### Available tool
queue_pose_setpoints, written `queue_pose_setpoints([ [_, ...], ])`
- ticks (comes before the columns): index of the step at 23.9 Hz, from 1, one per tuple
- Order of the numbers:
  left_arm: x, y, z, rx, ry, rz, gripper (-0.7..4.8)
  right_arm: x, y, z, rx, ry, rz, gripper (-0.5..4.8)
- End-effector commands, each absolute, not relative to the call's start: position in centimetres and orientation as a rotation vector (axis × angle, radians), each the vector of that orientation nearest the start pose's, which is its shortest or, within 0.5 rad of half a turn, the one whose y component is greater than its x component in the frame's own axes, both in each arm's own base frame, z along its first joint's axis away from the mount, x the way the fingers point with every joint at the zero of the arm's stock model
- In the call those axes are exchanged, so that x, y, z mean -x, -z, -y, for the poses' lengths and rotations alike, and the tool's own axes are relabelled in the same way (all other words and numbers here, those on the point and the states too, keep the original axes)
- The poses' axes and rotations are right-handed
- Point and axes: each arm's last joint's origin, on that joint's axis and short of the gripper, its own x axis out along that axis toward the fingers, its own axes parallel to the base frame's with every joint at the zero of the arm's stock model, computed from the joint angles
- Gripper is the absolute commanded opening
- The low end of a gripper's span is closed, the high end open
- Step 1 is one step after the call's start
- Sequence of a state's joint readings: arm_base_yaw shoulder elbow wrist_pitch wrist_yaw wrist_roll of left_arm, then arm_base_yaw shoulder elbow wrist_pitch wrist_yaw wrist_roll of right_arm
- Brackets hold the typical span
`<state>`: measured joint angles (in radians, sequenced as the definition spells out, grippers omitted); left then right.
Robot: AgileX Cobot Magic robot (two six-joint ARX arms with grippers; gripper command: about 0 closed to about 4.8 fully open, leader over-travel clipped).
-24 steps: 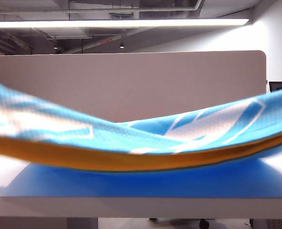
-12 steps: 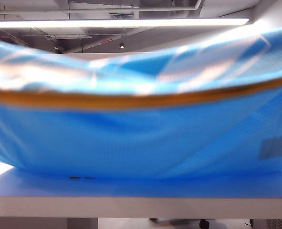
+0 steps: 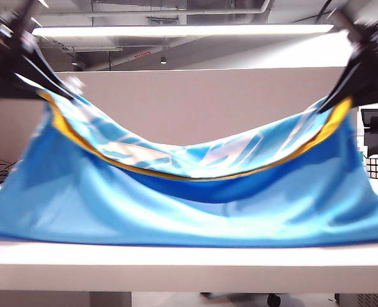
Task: Fold the bottom side of the soccer jersey horizontally towards the center, about one-third of the way, then fold the sleeve back towards the center, creating a straight line along the edge of the the soccer jersey, and finally fold the bottom of the soccer jersey up towards the top, creating a neat rectangle.
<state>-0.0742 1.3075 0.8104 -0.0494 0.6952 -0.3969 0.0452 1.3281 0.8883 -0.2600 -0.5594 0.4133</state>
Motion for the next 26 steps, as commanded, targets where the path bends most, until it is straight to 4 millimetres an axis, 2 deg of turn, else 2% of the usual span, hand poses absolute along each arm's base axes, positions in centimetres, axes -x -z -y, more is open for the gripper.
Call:
queue_pose_setpoints([
  [1, -31.0, -24.1, 4.0, 0.535, 0.617, -0.679, -0.06, -31.2, -25.3, -3.1, -0.534, -0.476, -0.787, -0.05],
  [3, -33.4, -23.2, 4.1, 0.517, 0.59, -0.691, -0.06, -33.4, -24.9, -3.1, -0.522, -0.477, -0.794, 0.17],
  [5, -35.0, -22.5, 4.1, 0.475, 0.55, -0.689, -0.01, -34.9, -24.7, -3.1, -0.488, -0.488, -0.778, 1.12],
  [6, -36.0, -22.1, 3.8, 0.459, 0.514, -0.687, 0.35, -35.7, -24.8, -2.9, -0.473, -0.489, -0.763, 1.86],
  [7, -37.1, -21.7, 2.9, 0.44, 0.474, -0.679, 1.72, -36.6, -25.1, -2.2, -0.455, -0.474, -0.736, 2.88],
  [8, -37.4, -21.7, 2.6, 0.417, 0.461, -0.669, 2.19, -37.0, -25.5, -1.6, -0.446, -0.457, -0.716, 3.2],
  [9, -37.6, -21.7, 2.1, 0.394, 0.441, -0.656, 2.49, -37.3, -25.8, -1.0, -0.444, -0.431, -0.7, 3.28],
  [12, -37.9, -21.9, -0.3, 0.348, 0.344, -0.605, 2.57, -37.6, -26.7, 1.7, -0.463, -0.324, -0.66, 3.16],
  [14, -37.5, -21.6, -4.2, 0.431, 0.209, -0.624, 2.56, -37.4, -26.6, 5.2, -0.495, -0.223, -0.65, 3.01],
  [16, -37.1, -21.3, -5.7, 0.451, 0.167, -0.648, 2.6, -37.4, -25.9, 6.7, -0.515, -0.18, -0.666, 3.06],
  [19, -36.8, -20.8, -7.7, 0.436, 0.138, -0.658, 3.33, -37.6, -24.3, 8.0, -0.537, -0.144, -0.719, 3.13],
  [20, -36.8, -20.4, -8.1, 0.446, 0.134, -0.668, 3.39, -37.8, -23.0, 8.4, -0.545, -0.143, -0.756, 3.43],
  [22, -37.1, -18.9, -8.4, 0.469, 0.139, -0.707, 3.41, -38.2, -20.7, 8.3, -0.548, -0.156, -0.842, 3.68],
  [24, -37.3, -17.9, -8.4, 0.488, 0.158, -0.735, 3.42, -38.4, -19.6, 8.4, -0.558, -0.152, -0.882, 3.93],
  [26, -37.4, -17.1, -8.4, 0.499, 0.163, -0.759, 3.41, -38.4, -18.8, 8.4, -0.55, -0.156, -0.91, 3.93],
])
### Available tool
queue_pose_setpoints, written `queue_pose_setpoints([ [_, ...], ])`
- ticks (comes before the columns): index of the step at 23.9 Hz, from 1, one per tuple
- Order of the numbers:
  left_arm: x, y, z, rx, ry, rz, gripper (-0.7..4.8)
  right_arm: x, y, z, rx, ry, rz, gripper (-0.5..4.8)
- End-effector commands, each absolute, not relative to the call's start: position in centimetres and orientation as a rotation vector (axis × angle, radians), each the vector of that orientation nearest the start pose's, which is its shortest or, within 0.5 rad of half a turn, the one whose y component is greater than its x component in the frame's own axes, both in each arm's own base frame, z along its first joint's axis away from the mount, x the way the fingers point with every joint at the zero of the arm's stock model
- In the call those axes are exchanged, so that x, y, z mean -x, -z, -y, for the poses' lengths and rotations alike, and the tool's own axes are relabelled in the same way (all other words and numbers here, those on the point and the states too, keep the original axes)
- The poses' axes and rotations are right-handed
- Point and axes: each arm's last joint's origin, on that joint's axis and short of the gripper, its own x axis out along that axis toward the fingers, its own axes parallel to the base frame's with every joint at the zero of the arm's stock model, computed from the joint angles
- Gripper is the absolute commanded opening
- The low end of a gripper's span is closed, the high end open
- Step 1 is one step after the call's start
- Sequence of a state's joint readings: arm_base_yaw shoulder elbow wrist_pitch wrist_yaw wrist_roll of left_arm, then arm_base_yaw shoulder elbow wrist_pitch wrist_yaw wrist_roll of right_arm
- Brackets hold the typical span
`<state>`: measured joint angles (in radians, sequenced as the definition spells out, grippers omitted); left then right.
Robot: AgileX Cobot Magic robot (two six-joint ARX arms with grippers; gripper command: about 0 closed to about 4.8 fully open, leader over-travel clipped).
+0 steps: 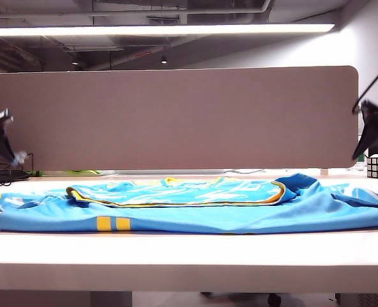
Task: Fold the bottom side of the soccer jersey horizontally towards the center, about one-third of the way, then fold the sleeve back towards the center, creating a straight line along the edge of the the soccer jersey, and finally fold the bottom of the soccer jersey up towards the top, creating a neat rectangle.
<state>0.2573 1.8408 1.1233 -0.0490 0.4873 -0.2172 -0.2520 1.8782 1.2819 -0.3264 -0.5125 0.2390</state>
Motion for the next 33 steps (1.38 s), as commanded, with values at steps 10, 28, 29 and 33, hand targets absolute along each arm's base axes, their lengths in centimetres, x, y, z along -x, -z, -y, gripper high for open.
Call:
queue_pose_setpoints([
  [10, -38.3, -12.1, -7.4, 0.539, 0.179, -0.892, 3.41, -39.2, -14.1, 7.2, -0.563, -0.193, -1.05, 3.91],
  [28, -39.7, -12.7, -6.1, 0.481, 0.257, -0.755, -0.06, -40.0, -13.5, 5.5, -0.478, -0.155, -1.047, 0.79],
  [29, -39.7, -12.8, -6.1, 0.478, 0.26, -0.745, -0.06, -39.9, -13.7, 5.6, -0.478, -0.154, -1.044, 0.79],
  [33, -40.0, -14.5, -6.0, 0.462, 0.327, -0.656, -0.05, -39.9, -15.1, 5.7, -0.471, -0.165, -0.999, 0.61],
])
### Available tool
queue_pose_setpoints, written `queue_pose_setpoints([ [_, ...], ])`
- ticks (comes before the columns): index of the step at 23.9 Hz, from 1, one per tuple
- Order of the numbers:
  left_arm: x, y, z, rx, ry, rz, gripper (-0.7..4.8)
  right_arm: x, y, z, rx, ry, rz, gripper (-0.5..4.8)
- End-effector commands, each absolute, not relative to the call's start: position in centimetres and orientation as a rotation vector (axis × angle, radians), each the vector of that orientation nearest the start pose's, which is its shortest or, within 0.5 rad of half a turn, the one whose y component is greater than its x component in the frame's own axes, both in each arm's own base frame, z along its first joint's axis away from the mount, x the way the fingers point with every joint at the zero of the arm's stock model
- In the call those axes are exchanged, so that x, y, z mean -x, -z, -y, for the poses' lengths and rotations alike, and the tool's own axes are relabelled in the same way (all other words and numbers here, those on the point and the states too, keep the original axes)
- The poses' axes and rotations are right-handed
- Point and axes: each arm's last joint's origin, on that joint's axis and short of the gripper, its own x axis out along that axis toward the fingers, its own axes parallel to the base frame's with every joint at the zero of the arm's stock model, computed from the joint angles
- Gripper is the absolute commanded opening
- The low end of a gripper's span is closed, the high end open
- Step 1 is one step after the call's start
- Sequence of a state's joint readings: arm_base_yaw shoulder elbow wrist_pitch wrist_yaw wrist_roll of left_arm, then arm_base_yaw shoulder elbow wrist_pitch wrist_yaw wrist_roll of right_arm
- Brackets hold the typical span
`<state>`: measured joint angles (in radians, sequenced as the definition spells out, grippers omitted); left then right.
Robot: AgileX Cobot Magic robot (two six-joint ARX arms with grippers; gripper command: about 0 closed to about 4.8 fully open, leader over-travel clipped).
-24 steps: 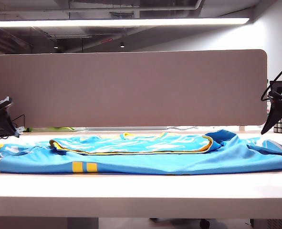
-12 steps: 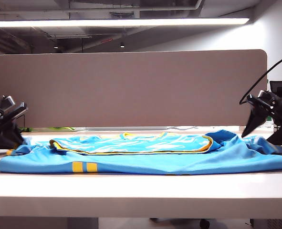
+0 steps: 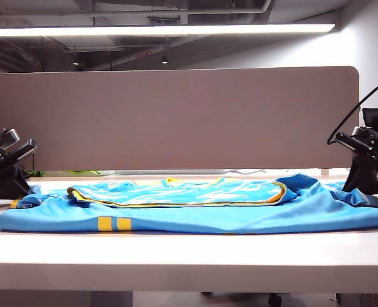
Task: Fold the bottom side of the soccer jersey horizontally towards the center, about one-third of the way, then fold the sleeve back towards the center, creating a straight line along the edge of the the soccer jersey, and finally fold the bottom of the soccer jersey up towards the top, creating a neat rectangle.
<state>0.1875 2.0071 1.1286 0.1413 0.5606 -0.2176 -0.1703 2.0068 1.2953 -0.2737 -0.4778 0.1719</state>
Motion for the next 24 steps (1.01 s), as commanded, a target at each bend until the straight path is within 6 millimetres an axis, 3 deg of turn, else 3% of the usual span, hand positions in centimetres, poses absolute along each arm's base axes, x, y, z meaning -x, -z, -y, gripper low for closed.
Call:
queue_pose_setpoints([
  [1, -40.0, -15.1, -5.9, 0.455, 0.344, -0.628, -0.05, -39.8, -15.6, 5.6, -0.464, -0.169, -0.983, 0.43],
  [4, -39.9, -17.3, -5.5, 0.424, 0.384, -0.551, -0.06, -39.8, -17.5, 5.1, -0.439, -0.19, -0.924, -0.07],
  [6, -39.8, -18.9, -5.0, 0.4, 0.407, -0.497, -0.06, -39.7, -18.9, 4.7, -0.421, -0.205, -0.878, -0.08],
  [7, -39.6, -20.3, -4.5, 0.381, 0.431, -0.457, -0.06, -39.5, -20.4, 4.0, -0.401, -0.231, -0.832, -0.08],
  [10, -39.1, -22.2, -3.5, 0.36, 0.48, -0.415, -0.06, -39.1, -22.3, 2.5, -0.372, -0.273, -0.783, -0.08],
  [13, -38.4, -23.6, -1.5, 0.358, 0.568, -0.428, -0.06, -38.5, -24.0, -0.8, -0.332, -0.356, -0.763, -0.08],
  [14, -38.1, -23.6, 0.0, 0.36, 0.619, -0.47, -0.06, -38.1, -24.2, -2.7, -0.312, -0.401, -0.788, -0.08],
  [20, -36.3, -21.9, 5.6, 0.265, 0.847, -0.672, -0.06, -35.7, -22.9, -9.7, -0.106, -0.565, -0.966, -0.08],
  [24, -33.7, -20.1, 8.8, 0.097, 0.999, -0.855, -0.06, -32.8, -21.9, -13.7, 0.203, -0.6, -1.098, -0.08],
])
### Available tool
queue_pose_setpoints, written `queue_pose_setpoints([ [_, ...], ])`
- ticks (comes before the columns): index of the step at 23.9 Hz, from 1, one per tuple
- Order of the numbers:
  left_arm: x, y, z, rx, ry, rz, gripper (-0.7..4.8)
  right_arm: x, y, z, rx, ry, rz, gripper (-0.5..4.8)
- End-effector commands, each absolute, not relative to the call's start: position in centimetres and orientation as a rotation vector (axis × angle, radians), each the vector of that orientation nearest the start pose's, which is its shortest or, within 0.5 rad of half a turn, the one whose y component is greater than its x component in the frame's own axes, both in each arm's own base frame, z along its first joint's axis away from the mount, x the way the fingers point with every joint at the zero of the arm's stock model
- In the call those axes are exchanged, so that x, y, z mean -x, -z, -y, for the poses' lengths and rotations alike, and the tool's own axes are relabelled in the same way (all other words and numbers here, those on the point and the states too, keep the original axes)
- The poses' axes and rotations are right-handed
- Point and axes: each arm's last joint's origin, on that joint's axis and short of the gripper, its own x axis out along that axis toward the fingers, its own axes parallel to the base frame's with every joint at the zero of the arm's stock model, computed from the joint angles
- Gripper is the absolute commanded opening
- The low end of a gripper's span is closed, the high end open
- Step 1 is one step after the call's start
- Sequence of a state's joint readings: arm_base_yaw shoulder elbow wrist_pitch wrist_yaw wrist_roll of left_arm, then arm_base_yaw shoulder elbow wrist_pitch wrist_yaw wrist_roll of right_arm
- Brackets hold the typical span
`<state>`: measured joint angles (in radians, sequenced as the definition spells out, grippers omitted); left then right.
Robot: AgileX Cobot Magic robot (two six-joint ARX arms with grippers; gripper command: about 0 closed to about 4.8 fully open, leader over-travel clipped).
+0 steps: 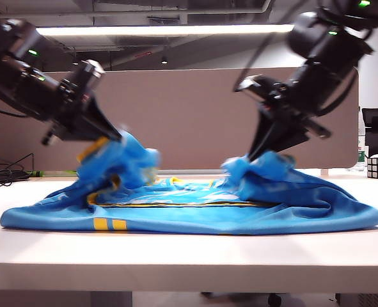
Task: Fold the bottom side of the soccer jersey horizontally towards the center, about one-third of the way, then fold the sleeve back towards the center, creating a straight line along the edge of the the soccer jersey, and finally fold the bottom of the soccer jersey up towards the top, creating a neat rectangle.
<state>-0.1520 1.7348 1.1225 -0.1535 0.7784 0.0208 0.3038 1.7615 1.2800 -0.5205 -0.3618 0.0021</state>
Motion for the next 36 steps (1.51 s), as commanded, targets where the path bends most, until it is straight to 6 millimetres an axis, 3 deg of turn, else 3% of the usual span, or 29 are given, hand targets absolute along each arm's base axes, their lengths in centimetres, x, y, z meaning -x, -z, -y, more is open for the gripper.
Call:
queue_pose_setpoints([
  [1, -33.2, -19.8, 9.0, 0.061, 1.011, -0.889, -0.06, -32.5, -21.8, -14.1, 0.241, -0.596, -1.105, -0.08],
  [4, -32.7, -19.3, 9.4, -0.031, 0.931, -0.967, -0.04, -32.2, -21.8, -14.8, 0.28, -0.595, -1.098, 0.08],
  [5, -32.7, -19.3, 9.3, -0.047, 0.906, -0.981, 0.04, -32.3, -21.8, -14.8, 0.275, -0.598, -1.092, 0.5],
  [8, -32.7, -19.3, 8.9, -0.049, 0.882, -0.992, 1.59, -32.4, -21.9, -14.8, 0.258, -0.587, -1.087, 2.52],
  [9, -32.7, -19.5, 8.6, -0.026, 0.9, -0.976, 2.82, -32.4, -21.9, -14.7, 0.258, -0.585, -1.088, 3.39],
  [11, -32.8, -20.0, 8.4, 0.011, 0.912, -0.951, 3.43, -32.3, -22.0, -14.7, 0.258, -0.585, -1.094, 3.59],
  [13, -32.7, -21.0, 7.8, 0.072, 0.92, -0.92, 3.5, -32.0, -22.5, -14.6, 0.253, -0.58, -1.099, 3.59],
  [15, -31.8, -24.1, 6.1, 0.093, 0.863, -0.836, 3.49, -31.0, -25.1, -13.4, 0.218, -0.544, -1.047, 3.58],
  [17, -31.0, -25.9, 4.9, 0.094, 0.799, -0.795, 3.39, -30.4, -26.9, -12.4, 0.179, -0.51, -1.002, 3.55],
  [20, -29.4, -27.9, 1.2, 0.164, 0.576, -0.806, 3.39, -29.2, -29.5, -9.0, 0.073, -0.41, -0.975, 3.56],
  [23, -28.1, -27.6, -2.3, 0.266, 0.454, -0.902, 3.39, -28.2, -30.1, -5.5, -0.038, -0.339, -1.048, 3.56],
  [26, -27.3, -25.3, -4.8, 0.407, 0.347, -0.933, 3.4, -27.1, -28.6, -1.9, -0.232, -0.315, -1.096, 3.56],
  [29, -26.8, -23.3, -4.8, 0.467, 0.366, -0.944, 3.4, -26.6, -26.3, -0.2, -0.34, -0.308, -1.129, 3.56],
  [31, -26.3, -21.9, -4.7, 0.476, 0.361, -0.97, 3.41, -26.1, -24.6, 0.7, -0.414, -0.321, -1.151, 3.56],
  [32, -25.9, -20.4, -4.5, 0.488, 0.368, -0.991, 3.42, -25.4, -22.4, 1.2, -0.501, -0.335, -1.168, 3.56],
  [36, -25.0, -18.5, -4.3, 0.516, 0.36, -1.015, 3.42, -24.1, -18.6, 1.6, -0.594, -0.318, -1.186, 3.56],
])
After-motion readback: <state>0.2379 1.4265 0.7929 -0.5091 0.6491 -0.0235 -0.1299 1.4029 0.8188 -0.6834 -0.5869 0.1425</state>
